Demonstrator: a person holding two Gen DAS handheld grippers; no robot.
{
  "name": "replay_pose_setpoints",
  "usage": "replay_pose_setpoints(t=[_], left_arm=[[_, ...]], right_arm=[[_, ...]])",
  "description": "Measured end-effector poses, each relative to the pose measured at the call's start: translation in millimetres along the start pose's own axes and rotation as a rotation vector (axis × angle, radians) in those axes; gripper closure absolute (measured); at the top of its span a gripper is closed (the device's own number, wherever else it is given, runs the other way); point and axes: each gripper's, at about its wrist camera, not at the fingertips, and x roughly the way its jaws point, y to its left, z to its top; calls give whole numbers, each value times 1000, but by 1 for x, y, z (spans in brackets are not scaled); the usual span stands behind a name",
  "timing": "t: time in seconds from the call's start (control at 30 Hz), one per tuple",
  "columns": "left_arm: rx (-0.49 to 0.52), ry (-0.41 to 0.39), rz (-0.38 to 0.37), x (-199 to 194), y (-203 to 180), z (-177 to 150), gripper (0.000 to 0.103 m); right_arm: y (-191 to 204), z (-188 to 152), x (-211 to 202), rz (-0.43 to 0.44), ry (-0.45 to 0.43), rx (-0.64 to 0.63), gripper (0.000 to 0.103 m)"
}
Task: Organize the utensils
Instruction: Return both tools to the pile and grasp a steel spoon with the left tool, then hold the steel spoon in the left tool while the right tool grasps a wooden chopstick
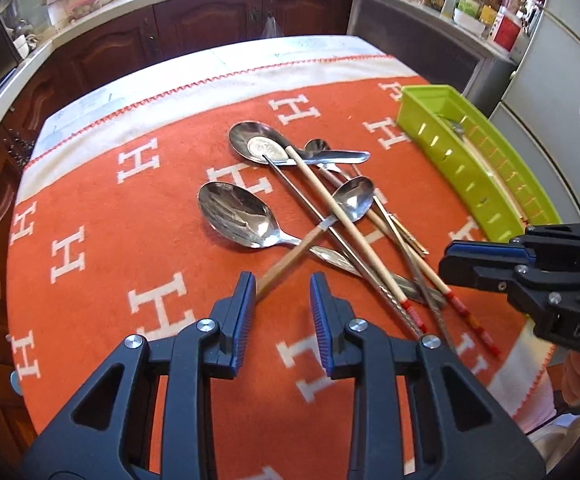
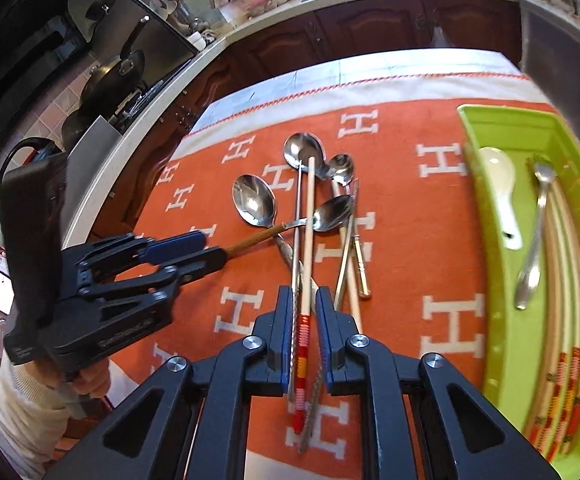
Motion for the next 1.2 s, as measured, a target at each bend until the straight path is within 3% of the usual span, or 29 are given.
replay_pose_setpoints(t=[0.5,0.77,1.2], left_arm=[[113,56,-20,42,-8,18,85],[139,114,-87,37,-16,10,98],[97,99,-41,33,-20,6,98]], right_arm=[[-3,45,86,-42,68,3,98],[-3,42,85,-27,68,-10,99],[-3,33,68,-2,33,-16,103]])
